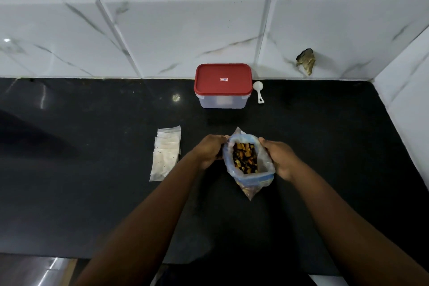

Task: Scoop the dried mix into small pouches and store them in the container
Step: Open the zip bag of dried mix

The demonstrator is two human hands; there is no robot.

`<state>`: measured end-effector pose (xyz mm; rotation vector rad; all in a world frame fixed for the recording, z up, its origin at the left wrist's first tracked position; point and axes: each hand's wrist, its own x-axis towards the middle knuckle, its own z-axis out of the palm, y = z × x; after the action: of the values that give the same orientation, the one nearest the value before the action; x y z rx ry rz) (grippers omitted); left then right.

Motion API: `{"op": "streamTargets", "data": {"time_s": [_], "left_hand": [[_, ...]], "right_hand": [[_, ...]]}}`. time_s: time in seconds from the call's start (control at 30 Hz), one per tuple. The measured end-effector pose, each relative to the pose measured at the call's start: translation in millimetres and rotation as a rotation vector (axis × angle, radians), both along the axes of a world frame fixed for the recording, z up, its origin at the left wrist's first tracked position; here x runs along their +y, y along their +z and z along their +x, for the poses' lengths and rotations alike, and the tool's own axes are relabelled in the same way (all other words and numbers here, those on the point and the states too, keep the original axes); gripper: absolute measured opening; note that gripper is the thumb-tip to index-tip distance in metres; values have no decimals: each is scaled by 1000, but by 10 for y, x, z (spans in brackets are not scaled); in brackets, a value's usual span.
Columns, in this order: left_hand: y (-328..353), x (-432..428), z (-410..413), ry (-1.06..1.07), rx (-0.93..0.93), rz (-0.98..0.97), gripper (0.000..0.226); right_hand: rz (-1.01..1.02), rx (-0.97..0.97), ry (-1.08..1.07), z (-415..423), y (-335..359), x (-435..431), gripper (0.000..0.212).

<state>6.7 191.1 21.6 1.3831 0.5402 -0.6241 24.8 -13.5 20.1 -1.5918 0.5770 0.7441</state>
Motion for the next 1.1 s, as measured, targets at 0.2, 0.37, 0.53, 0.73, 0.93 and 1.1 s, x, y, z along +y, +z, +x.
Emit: {"op": "streamTargets", "data": {"time_s": [0.2,0.37,0.53,0.73,0.93,1.1], "left_hand": [[-84,-126,-31,266,149,-171,24],[-236,-123,-71,296,90,-4,31],[-250,-52,-274,147,65,300,43],[-136,-132,-552,104,165,272,42],[-72,-220,-675,245,252,-138,22],[-89,-239,-724,529,355,-491,21]], "right_hand": [[16,135,-129,-18,-14,94,24],[-180,-54,-42,-54,-160,98,29],[-344,-173,69,-193,-92,-128,34],[-314,-14,151,-417,51,-321,27],[-71,85,-21,-478,86,-272,20],[284,259,-347,-504,126,-250,18]]}}
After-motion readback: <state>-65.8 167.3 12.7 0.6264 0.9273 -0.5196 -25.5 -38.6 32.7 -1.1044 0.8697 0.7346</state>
